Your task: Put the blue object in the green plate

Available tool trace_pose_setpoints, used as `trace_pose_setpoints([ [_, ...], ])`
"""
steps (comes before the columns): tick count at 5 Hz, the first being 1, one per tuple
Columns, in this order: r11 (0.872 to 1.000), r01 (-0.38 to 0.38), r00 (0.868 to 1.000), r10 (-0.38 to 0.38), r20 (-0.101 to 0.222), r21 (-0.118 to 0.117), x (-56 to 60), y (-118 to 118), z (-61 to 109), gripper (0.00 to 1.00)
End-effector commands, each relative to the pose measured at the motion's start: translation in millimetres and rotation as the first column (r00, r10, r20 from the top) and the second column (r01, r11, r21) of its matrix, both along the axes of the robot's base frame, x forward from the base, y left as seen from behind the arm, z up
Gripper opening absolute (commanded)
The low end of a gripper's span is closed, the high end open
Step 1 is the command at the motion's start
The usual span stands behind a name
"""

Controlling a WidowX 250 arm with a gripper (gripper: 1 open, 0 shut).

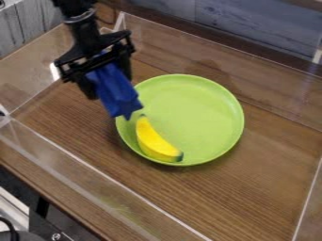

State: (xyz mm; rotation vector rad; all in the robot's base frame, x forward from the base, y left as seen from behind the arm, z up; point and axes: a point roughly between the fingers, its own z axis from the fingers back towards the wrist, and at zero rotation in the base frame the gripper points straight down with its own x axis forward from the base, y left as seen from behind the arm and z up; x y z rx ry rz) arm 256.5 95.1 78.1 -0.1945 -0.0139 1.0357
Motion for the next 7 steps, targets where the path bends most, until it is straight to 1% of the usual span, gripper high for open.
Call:
trace_pose_setpoints([
  [1, 0.999, 0.038, 0.998, -0.039, 0.052, 0.014, 31.8, -2, 11.6, 0.0],
  [2, 0.997, 0.078, 0.995, -0.079, 0.061, 0.008, 50.0, -13, 27.9, 0.0],
  [3, 0.992, 0.123, 0.99, -0.123, 0.076, 0.001, 70.1, -28, 43.9, 0.0],
  [4, 0.99, 0.139, 0.987, -0.139, 0.081, 0.006, 81.2, -37, 39.8, 0.0],
  [5, 0.99, 0.143, 0.986, -0.144, 0.085, 0.01, 88.8, -41, 35.0, 0.0],
  [6, 0.988, 0.154, 0.984, -0.154, 0.084, 0.012, 74.0, -73, 28.4, 0.0],
  [7, 0.974, 0.225, 0.97, -0.226, 0.087, 0.025, 53.7, -103, 12.6, 0.0],
])
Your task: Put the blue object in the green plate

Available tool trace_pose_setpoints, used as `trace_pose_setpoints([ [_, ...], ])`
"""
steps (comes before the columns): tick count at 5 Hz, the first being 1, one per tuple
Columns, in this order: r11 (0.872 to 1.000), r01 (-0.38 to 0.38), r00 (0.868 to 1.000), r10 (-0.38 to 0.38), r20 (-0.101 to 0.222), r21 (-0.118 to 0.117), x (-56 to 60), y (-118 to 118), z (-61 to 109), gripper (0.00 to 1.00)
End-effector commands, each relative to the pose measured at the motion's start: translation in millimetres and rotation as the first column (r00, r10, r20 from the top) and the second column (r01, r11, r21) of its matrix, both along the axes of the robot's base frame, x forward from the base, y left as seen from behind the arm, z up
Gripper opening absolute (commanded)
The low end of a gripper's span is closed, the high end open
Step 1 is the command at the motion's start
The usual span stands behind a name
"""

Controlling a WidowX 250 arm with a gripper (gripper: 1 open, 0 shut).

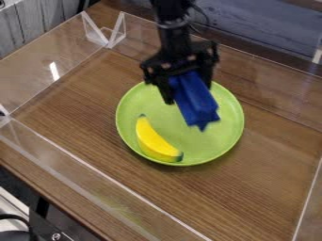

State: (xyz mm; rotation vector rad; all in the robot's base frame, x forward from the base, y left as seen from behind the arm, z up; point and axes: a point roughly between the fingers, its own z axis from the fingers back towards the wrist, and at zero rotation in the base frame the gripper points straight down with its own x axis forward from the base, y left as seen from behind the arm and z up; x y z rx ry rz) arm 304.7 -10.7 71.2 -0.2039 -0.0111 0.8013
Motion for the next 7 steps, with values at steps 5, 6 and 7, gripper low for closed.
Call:
trace_pose_setpoints([
  [5, 1.0, -0.001, 0.998, 0.0, 0.058, 0.013, 0.0, -32, -8.1, 1.0],
  [6, 1.0, -0.01, 0.998, 0.009, 0.056, 0.014, 2.9, -44, -12.1, 1.0],
  [7, 1.0, 0.016, 0.998, -0.017, 0.053, 0.015, 9.4, -49, -26.0, 1.0],
])
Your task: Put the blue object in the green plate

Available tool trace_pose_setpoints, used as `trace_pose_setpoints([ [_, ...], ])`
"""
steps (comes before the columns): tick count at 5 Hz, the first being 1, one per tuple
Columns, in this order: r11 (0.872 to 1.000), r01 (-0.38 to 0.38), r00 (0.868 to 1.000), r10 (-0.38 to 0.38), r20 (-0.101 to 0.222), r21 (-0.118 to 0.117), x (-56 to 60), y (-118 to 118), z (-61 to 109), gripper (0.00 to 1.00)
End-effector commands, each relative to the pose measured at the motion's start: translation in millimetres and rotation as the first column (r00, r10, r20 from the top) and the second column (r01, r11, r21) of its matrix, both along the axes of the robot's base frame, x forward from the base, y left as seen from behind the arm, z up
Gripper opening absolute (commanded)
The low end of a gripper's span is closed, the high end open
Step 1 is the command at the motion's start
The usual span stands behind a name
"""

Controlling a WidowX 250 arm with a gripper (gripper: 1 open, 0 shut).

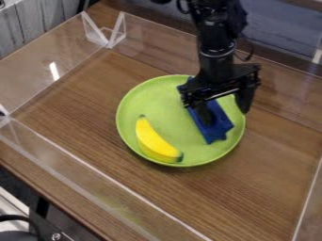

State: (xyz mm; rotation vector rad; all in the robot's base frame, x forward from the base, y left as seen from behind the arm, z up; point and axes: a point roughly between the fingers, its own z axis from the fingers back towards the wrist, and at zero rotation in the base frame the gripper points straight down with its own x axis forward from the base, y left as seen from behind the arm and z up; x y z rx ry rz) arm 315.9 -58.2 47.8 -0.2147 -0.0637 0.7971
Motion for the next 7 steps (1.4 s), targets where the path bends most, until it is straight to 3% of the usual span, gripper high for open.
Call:
trace_pose_setpoints([
  [1, 0.999, 0.04, 0.999, -0.04, 0.0, 0.003, 4.9, -6, -16.7, 1.0],
  [5, 1.0, 0.007, 1.0, -0.007, -0.015, 0.0, 2.8, 23, -26.3, 1.0],
  [7, 0.999, -0.045, 0.999, 0.045, -0.022, 0.004, -0.6, 9, -29.8, 1.0],
])
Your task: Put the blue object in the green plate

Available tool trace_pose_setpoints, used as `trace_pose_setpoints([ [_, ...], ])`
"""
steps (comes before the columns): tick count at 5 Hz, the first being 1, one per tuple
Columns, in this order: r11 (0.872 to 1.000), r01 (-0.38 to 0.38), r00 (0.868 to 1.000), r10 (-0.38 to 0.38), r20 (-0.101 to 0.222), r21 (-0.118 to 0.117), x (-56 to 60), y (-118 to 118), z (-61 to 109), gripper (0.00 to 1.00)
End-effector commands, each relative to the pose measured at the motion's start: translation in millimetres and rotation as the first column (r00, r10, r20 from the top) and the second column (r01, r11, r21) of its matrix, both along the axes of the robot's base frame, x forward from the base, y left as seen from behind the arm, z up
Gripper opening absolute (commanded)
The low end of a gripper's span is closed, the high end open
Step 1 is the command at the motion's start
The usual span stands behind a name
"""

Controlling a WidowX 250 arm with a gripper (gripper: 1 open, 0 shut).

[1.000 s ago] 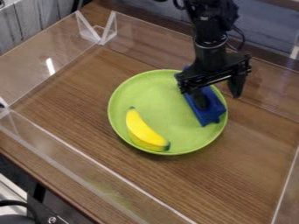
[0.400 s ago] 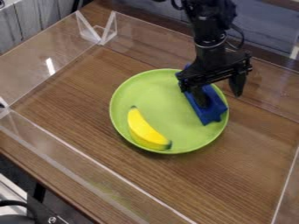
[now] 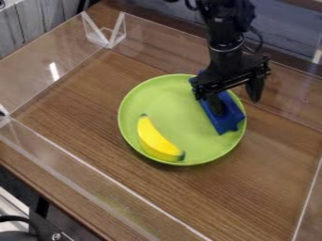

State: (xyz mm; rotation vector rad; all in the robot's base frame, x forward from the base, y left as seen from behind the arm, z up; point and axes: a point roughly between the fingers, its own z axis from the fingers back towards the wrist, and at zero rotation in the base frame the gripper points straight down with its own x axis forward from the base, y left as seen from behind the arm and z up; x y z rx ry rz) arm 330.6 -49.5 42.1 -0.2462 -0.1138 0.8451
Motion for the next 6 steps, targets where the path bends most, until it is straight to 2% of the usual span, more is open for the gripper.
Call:
trace_pose_setpoints([
  [1, 0.997, 0.079, 0.994, -0.077, -0.078, 0.015, -13.9, -7, -41.1, 1.0],
  [2, 0.989, 0.149, 0.986, -0.148, -0.082, 0.017, -12.8, -14, -57.9, 1.0],
  [4, 0.997, 0.073, 0.993, -0.07, -0.09, 0.023, -7.3, -14, -52.1, 1.0],
  [5, 0.982, 0.181, 0.98, -0.177, -0.087, 0.048, -18.0, -15, -55.6, 1.0],
  [6, 0.971, 0.227, 0.972, -0.22, -0.087, 0.075, -32.9, -24, -50.2, 1.0],
])
